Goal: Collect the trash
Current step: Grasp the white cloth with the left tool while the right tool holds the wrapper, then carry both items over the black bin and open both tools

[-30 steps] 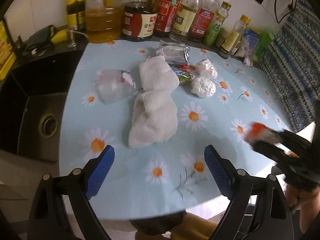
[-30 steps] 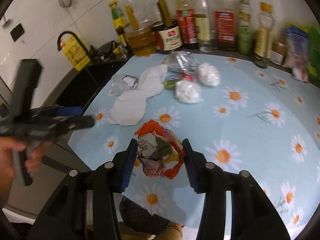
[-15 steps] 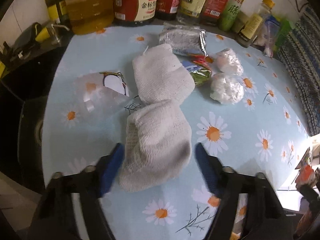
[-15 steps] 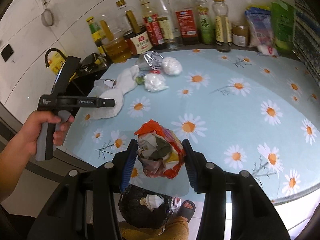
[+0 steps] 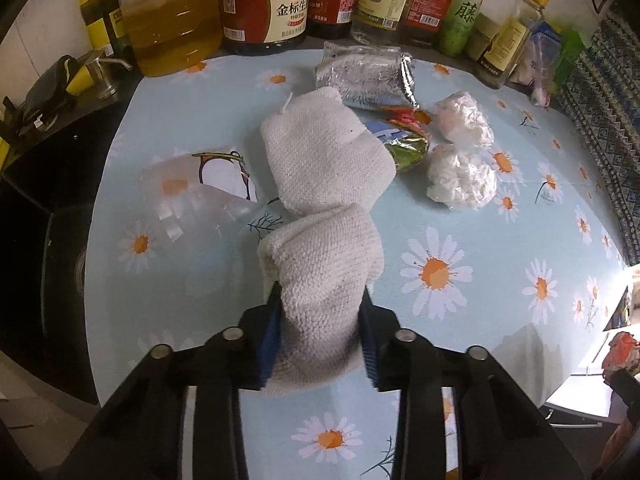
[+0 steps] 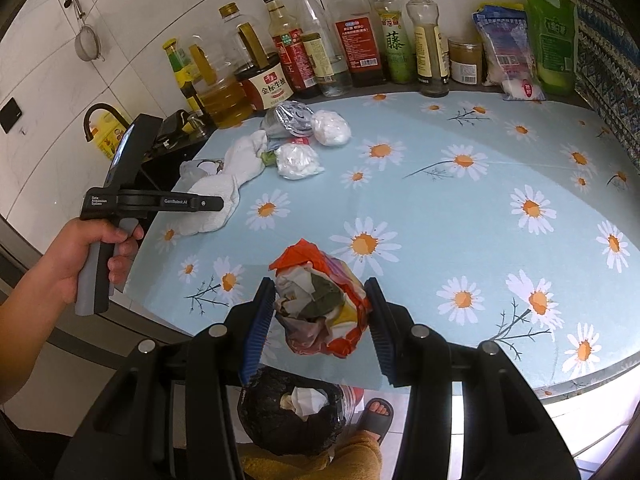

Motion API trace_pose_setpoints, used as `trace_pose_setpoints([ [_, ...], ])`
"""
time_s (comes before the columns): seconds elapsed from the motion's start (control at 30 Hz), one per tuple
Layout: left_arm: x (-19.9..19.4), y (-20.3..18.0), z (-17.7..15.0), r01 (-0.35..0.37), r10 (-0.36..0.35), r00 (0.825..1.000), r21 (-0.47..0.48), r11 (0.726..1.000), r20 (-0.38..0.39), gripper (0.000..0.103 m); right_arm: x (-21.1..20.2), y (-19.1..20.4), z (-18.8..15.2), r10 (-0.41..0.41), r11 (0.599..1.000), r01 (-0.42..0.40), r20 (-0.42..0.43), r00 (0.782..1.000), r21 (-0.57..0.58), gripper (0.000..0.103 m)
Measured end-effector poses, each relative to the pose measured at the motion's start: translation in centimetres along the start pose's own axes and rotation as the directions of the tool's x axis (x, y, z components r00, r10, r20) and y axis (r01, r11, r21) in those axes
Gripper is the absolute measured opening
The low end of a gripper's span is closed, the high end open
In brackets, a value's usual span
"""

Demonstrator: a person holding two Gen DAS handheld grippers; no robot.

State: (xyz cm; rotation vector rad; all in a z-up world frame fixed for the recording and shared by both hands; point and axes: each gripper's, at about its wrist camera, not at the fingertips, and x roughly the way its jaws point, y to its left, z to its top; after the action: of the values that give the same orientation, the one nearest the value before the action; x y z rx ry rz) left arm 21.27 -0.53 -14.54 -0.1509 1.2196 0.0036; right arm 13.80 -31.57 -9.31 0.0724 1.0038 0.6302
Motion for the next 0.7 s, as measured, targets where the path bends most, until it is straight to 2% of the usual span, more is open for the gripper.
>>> trace_pose_setpoints([
  [0.37, -3.5, -0.8, -2.0, 0.051, -0.051, 0.997, 0.013, 0.999, 0.054, 0.026, 0.4, 1.4, 0.6, 0.015, 1.000, -0.015, -0.004, 1.000, -0.025, 0.046],
  [0.7, -7.9, -1.6, -6.4, 0.098, -0.101, 0.992, 0.037, 0.995, 0.080, 0.026, 1.5, 3.8, 1.0, 0.041, 0.997, -0.042, -0.020, 0.999, -0.062, 0.047],
])
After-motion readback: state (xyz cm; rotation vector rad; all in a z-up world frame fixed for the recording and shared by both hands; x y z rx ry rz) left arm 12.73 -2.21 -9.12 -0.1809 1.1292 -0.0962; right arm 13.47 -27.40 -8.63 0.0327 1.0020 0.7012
